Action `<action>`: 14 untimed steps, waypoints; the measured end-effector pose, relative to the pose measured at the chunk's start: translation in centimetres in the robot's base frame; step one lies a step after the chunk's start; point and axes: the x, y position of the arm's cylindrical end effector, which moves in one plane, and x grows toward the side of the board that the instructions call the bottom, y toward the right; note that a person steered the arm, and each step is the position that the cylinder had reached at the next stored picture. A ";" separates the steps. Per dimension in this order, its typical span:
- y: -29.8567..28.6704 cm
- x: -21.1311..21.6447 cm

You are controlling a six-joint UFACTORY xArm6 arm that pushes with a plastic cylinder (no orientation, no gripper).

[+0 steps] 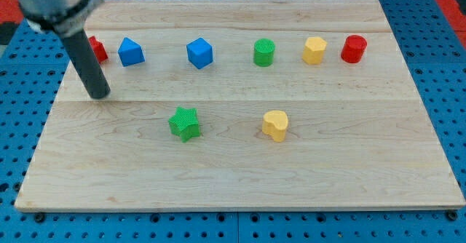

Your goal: Move the green star closer to the blue cube

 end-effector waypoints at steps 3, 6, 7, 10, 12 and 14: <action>11.0 6.8; 12.8 4.7; 17.8 5.0; 12.3 -0.9; 10.3 -3.7; 7.6 -5.6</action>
